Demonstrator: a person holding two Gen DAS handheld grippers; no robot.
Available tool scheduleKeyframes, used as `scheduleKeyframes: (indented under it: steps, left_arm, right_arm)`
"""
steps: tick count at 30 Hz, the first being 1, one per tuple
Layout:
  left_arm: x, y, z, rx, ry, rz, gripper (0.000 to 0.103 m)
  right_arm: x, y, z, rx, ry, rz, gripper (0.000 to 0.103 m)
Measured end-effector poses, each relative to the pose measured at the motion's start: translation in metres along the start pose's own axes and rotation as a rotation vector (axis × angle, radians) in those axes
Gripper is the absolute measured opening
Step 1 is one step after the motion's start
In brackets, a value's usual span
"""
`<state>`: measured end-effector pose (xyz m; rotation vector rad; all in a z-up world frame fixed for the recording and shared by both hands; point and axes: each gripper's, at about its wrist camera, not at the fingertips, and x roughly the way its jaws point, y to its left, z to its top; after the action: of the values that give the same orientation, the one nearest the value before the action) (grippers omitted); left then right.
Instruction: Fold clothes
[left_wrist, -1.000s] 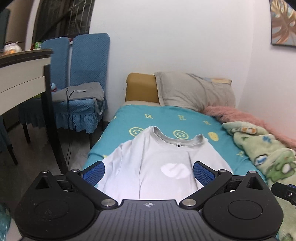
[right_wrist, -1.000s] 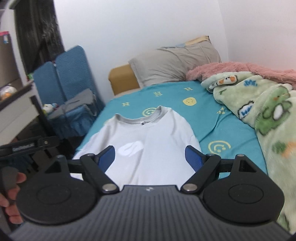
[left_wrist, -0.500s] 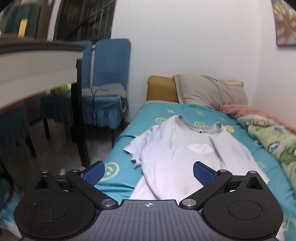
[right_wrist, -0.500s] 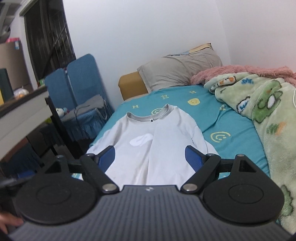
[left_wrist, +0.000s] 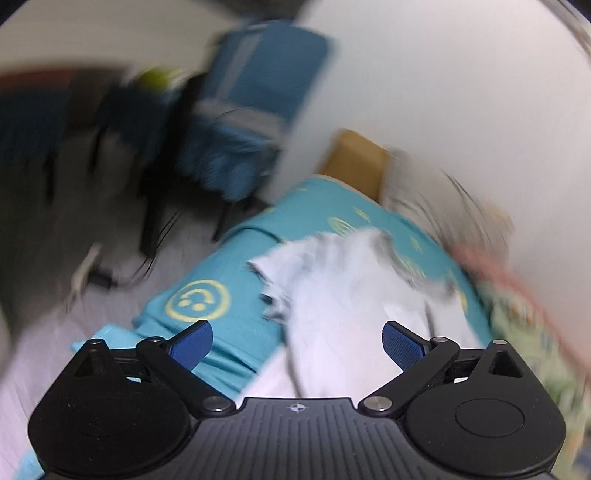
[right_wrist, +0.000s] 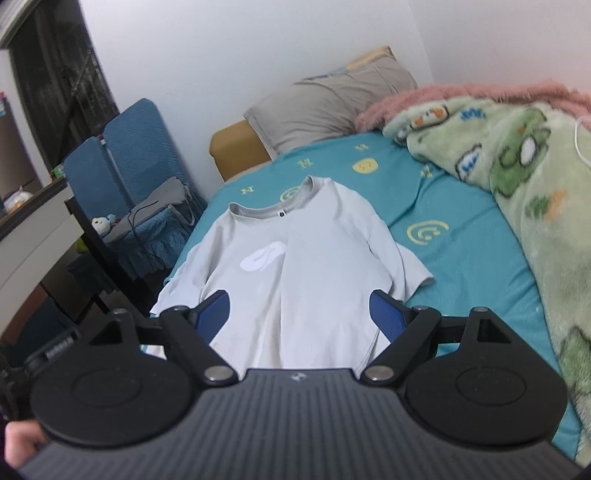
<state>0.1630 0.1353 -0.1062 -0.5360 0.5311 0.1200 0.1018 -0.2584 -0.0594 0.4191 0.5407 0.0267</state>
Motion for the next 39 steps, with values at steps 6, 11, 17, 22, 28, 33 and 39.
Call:
scheduleKeyframes:
  steps: [6, 11, 17, 22, 28, 33, 39]
  left_arm:
    - [0.041, 0.059, 0.038, -0.35, 0.004, 0.006, 0.087]
    - [0.086, 0.059, 0.051, -0.318, 0.032, 0.01, 0.075]
    - [0.15, 0.043, 0.045, -0.291, 0.107, -0.032, 0.053]
    - [0.182, 0.035, 0.037, -0.307, 0.106, -0.014, 0.027]
    - [0.203, 0.023, 0.064, -0.227, 0.163, 0.046, 0.002]
    - [0.214, -0.019, 0.113, 0.038, 0.062, 0.122, 0.001]
    - [0.244, -0.066, 0.165, 0.314, -0.143, 0.38, 0.001]
  right_arm:
    - [0.015, -0.013, 0.011, 0.106, 0.023, 0.039, 0.084]
    - [0.034, -0.023, 0.012, 0.197, 0.092, 0.092, 0.084]
    - [0.06, -0.033, 0.01, 0.259, 0.13, 0.075, 0.084]
    - [0.076, -0.053, 0.004, 0.432, 0.175, 0.128, 0.085]
    - [0.091, -0.063, -0.001, 0.503, 0.198, 0.096, 0.085]
    - [0.093, -0.062, -0.002, 0.503, 0.183, 0.083, 0.086]
    - [0.103, -0.047, -0.005, 0.405, 0.2, 0.065, 0.086]
